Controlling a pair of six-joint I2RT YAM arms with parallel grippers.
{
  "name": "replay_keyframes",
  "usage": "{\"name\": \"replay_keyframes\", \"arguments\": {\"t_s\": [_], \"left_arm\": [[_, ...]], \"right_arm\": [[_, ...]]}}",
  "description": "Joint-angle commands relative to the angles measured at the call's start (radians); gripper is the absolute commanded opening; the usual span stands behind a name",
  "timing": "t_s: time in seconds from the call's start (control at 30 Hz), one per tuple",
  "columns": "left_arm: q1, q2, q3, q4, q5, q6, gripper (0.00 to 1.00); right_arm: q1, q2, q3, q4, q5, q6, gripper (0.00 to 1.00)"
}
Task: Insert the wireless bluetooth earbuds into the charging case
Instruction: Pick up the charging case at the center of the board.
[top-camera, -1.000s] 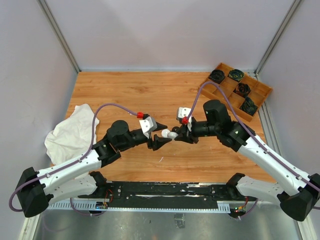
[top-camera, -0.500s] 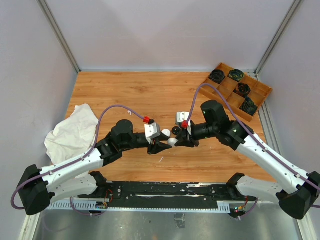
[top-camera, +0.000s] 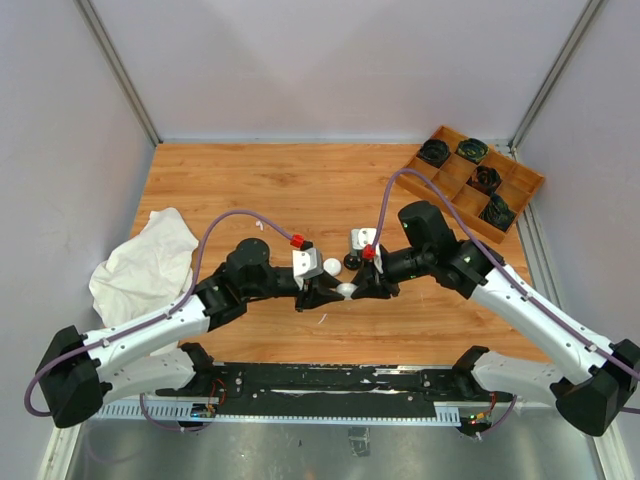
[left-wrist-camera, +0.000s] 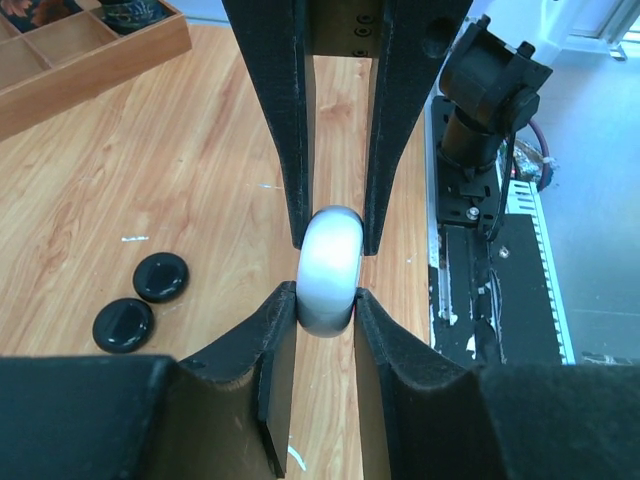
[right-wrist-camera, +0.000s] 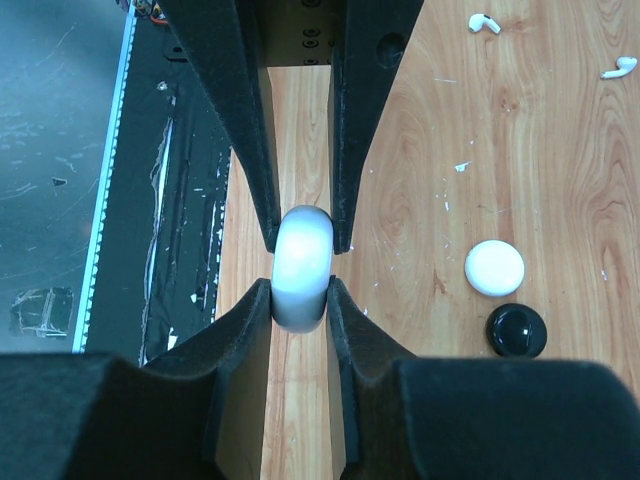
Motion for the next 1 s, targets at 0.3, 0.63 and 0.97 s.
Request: {"name": "replay_keyframes", "arguments": {"t_s": [0.3,0.63,0.97], "left_arm": [[-0.008,0.035,0.052,0.039,0.073,-0.032,0.29],[-0.008,0.049,0.064,0.040,0.073,-0.043,0.40],[-0.008,0.042,0.069,0.001,0.045,-0.031,0.08]], "right_arm": [[-0.012,0.025,0.042,0.032,-0.028,-0.041,0.02],[-0.012,0.032,0.042,0.036,-0.037,-0.050,0.04],[-0.012,0.023,0.037,0.037,-0.023,-0.054,0.08]]}}
